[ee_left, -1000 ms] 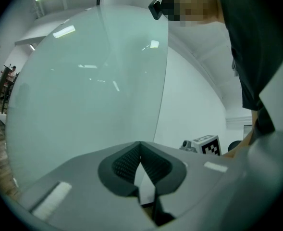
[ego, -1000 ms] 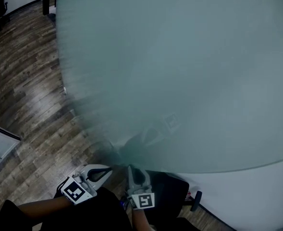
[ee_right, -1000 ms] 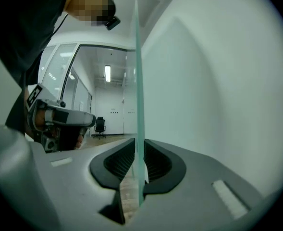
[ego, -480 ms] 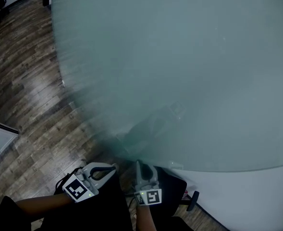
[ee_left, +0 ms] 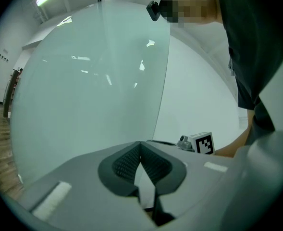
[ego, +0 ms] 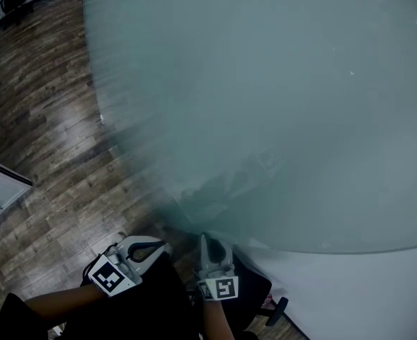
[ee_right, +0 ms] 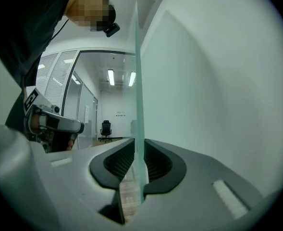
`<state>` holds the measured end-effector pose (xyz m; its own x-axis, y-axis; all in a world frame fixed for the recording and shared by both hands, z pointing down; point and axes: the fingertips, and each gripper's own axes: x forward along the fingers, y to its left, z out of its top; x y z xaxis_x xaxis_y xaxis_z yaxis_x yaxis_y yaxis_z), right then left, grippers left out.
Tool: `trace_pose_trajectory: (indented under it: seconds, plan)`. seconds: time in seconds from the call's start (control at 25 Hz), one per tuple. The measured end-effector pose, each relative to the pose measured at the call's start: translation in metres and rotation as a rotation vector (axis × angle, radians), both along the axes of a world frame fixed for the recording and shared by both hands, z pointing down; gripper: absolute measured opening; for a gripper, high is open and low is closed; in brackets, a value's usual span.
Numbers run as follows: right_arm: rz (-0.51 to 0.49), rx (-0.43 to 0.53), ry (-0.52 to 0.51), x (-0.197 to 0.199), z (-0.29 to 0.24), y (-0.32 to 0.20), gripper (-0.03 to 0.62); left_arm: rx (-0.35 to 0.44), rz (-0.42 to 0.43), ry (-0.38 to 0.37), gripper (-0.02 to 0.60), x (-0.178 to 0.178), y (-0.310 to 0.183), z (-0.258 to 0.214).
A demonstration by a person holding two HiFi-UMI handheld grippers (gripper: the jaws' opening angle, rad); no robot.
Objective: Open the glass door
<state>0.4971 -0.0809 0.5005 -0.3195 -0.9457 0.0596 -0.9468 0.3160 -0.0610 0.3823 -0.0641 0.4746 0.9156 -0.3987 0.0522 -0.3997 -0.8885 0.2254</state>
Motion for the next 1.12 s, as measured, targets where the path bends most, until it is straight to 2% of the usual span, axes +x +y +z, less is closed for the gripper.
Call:
trace_pose_trajectory:
  seconds: [0.24, 0.6, 1.12]
  plan:
    - [-0.064, 0.014, -0.001, 0.013, -0.002, -0.012, 0.063, -0.009, -0.054, 0.003, 0.000, 0.021, -0.005, 0.000]
    - [-0.143, 0.023, 0.007, 0.036, -0.009, -0.035, 0.061, -0.056, -0.200, 0.028, 0.000, 0.043, -0.025, 0.004]
    - [-0.195, 0.032, -0.004, 0.064, -0.006, -0.063, 0.060, -0.010, -0.261, 0.036, 0.000, 0.063, -0.035, 0.005]
